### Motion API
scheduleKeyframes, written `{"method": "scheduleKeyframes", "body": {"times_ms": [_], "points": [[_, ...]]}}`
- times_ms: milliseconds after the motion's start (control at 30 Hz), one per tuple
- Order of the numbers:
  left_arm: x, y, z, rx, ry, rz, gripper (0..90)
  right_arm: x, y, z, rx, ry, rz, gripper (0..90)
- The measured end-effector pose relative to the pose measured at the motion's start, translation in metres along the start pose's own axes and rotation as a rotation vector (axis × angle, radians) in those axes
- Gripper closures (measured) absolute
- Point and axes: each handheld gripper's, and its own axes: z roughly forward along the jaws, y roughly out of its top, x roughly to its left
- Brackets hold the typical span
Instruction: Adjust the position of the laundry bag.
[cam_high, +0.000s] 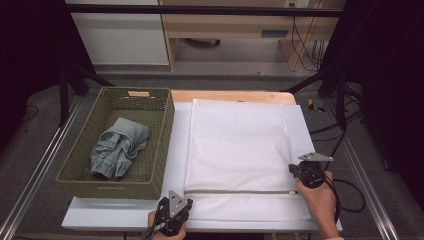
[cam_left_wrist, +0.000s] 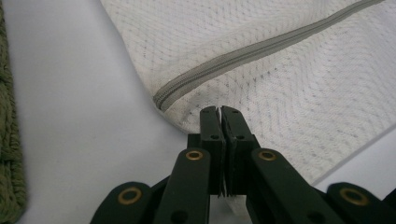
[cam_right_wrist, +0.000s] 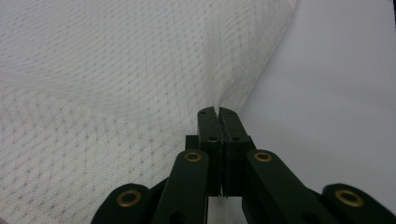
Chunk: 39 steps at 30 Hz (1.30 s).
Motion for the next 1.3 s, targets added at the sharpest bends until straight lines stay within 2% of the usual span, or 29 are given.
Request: {"method": "scheduleKeyframes", "body": {"times_ms": [267,333,367,433,500,567,600,700,800,867,1000,1067,1133,1300], "points": [[-0.002,0.001,-0.001,-0.002,-0.010,0.004,88.3,-0.004,-0.002,-0.001,-0.006,-0.006,0.005,89.1],[-0.002,0.001,-0.002,-0.009,-0.007,0.001,85.9,-0.003,-0.002,-0.002,-0.010,-0.003,0.015,84.1],[-0.002,0.001,-0.002,-0.009,-0.007,0.001,81.4,-0.002,-0.002,-0.003,-0.017,-0.003,0.016,78.9],[-0.005,0.003,-0.003,-0.036,-0.016,0.003,65.3,-0.002,-0.002,-0.007,-0.041,-0.010,0.013,61.1],[-0.007,0.007,-0.006,-0.063,-0.010,0.007,49.0,0.000,-0.001,-0.013,-0.058,-0.014,0.018,47.4],[-0.008,0.010,-0.008,-0.091,-0.002,0.027,39.1,0.001,0.000,-0.018,-0.074,-0.016,0.017,34.9],[-0.009,0.012,-0.009,-0.108,-0.005,0.027,35.0,0.001,0.000,-0.020,-0.077,-0.013,0.018,29.6],[-0.008,0.018,-0.009,-0.121,-0.017,0.046,21.7,0.003,-0.001,-0.025,-0.090,-0.016,0.015,17.0],[-0.005,0.025,-0.006,-0.124,-0.036,0.076,10.6,0.005,-0.001,-0.032,-0.116,-0.002,-0.010,8.1],[-0.003,0.030,-0.002,-0.124,-0.061,0.078,4.0,0.007,-0.001,-0.036,-0.134,-0.007,-0.023,6.1],[-0.001,0.037,0.006,-0.150,-0.065,0.080,3.8,0.006,-0.003,-0.044,-0.150,-0.029,-0.021,6.3],[-0.002,0.039,0.013,-0.135,-0.070,0.096,3.6,0.006,-0.006,-0.049,-0.154,-0.036,-0.020,6.3],[-0.004,0.040,0.019,-0.131,-0.101,0.095,3.7,0.005,-0.010,-0.053,-0.151,-0.039,-0.019,6.3],[-0.006,0.038,0.019,-0.146,-0.108,0.102,3.7,0.003,-0.021,-0.065,-0.152,-0.041,-0.016,5.9]]}}
